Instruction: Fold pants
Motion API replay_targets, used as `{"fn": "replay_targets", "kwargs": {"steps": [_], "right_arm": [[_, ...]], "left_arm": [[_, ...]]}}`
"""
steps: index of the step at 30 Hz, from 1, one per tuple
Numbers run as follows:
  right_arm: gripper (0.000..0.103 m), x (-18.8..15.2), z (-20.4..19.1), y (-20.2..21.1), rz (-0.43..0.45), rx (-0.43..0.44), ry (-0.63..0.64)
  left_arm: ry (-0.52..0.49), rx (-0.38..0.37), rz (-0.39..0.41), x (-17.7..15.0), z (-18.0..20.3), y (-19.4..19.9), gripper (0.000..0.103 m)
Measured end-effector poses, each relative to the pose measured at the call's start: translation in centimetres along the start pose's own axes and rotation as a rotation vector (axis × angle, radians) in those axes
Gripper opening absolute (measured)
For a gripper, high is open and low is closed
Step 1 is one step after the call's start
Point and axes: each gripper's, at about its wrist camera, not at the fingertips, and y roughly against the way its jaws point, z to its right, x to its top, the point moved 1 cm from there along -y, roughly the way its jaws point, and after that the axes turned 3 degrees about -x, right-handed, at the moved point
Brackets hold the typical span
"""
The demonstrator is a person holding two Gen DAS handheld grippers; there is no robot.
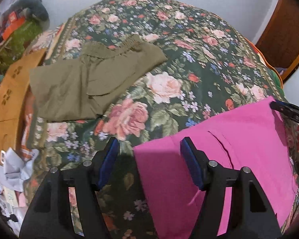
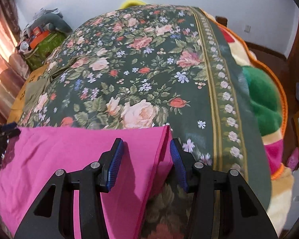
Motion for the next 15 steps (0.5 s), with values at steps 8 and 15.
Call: {"fn": "replay_targets", "kwargs": {"steps": [8, 15], "right_arm": [[0.012, 0.1, -0.6, -0.7, 0.001, 0.008, 0.063], [0.002, 0.0, -0.7, -0.9, 0.032, -0.047, 0.112]], "left_arm": [[-0.097, 0.023, 0.019, -0.4, 1.8, 0.0, 0.036], [-0.197, 0.18, 0.064, -1.2, 3.3, -0.2, 0.033]]}}
